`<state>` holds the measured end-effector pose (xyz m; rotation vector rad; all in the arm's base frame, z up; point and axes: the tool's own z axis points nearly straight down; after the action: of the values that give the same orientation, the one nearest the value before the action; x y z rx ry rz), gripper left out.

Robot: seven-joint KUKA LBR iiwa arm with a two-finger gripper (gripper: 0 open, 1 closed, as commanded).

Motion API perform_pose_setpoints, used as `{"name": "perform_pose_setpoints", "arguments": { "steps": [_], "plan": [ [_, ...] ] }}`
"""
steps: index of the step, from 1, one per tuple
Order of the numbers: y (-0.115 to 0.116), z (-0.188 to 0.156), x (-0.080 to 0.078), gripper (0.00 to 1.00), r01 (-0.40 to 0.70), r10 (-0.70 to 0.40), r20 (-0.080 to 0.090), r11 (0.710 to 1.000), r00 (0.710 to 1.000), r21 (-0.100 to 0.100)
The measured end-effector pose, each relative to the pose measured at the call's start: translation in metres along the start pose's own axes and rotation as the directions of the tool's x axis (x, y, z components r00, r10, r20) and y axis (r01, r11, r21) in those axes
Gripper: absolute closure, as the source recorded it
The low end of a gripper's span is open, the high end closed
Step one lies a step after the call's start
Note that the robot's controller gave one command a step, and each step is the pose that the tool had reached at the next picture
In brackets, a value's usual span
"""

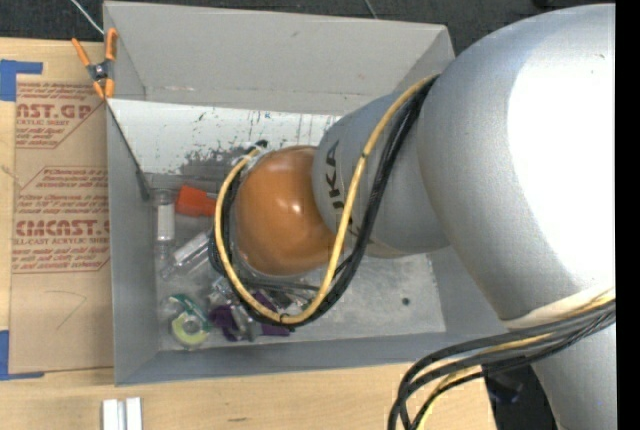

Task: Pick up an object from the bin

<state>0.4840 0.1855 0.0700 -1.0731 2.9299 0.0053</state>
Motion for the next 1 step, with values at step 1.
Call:
{"name": "perform_pose_setpoints", "arguments": {
  "steps": [1],
  "plan": [
    [0.0, 0.0, 0.0, 1.0, 0.0, 0.0, 0.0, 1.0, 1.0, 0.0]
  ]
}}
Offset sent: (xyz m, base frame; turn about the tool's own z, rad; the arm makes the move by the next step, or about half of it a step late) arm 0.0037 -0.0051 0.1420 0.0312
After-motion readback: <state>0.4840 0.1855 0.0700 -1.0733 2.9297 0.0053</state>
